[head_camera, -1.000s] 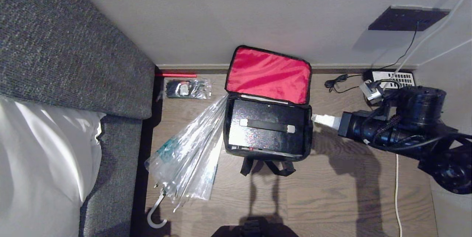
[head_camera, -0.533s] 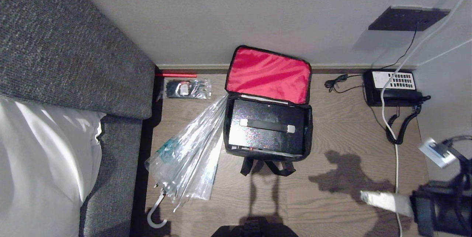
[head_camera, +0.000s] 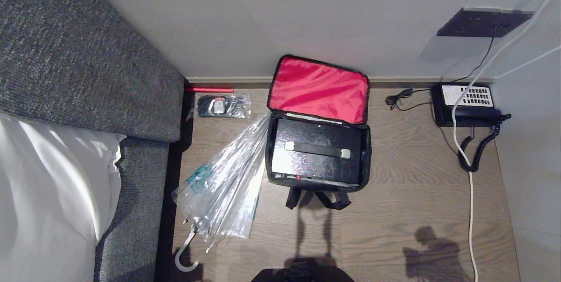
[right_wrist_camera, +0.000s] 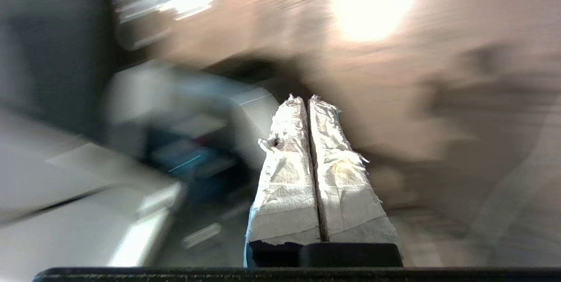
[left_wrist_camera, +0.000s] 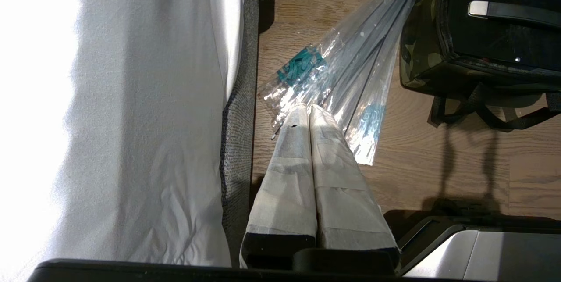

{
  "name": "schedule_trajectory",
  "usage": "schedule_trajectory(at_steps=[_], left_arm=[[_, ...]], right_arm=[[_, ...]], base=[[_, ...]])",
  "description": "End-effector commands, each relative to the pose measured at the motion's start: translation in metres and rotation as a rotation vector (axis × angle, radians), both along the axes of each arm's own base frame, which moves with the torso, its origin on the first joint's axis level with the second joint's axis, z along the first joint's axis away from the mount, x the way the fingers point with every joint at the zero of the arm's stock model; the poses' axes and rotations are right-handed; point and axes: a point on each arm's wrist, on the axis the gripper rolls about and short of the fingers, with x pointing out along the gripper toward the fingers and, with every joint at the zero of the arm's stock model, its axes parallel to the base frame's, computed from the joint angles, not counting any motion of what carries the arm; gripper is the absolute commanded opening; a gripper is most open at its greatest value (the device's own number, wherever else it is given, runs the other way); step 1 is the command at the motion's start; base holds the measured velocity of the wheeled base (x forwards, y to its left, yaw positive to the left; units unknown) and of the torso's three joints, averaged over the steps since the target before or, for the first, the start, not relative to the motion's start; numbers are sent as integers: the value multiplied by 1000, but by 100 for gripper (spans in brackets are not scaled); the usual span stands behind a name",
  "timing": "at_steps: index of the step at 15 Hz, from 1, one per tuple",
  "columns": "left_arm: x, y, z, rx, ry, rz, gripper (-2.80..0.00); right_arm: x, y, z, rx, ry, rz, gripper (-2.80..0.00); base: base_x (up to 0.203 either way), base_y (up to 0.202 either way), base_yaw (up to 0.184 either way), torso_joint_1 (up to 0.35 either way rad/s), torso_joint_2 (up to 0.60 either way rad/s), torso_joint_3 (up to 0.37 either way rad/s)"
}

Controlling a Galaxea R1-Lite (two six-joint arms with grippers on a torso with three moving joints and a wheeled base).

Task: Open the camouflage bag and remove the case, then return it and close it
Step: Grip the handle

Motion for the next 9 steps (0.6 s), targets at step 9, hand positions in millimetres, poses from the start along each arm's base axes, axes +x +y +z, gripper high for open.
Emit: schedule_trajectory(at_steps=[9], left_arm=[[0, 0, 0, 0, -2, 0, -280]], right_arm=[[-24, -4, -17, -102, -327, -268, -280]], base=[[0, 0, 0, 0, 0, 0]])
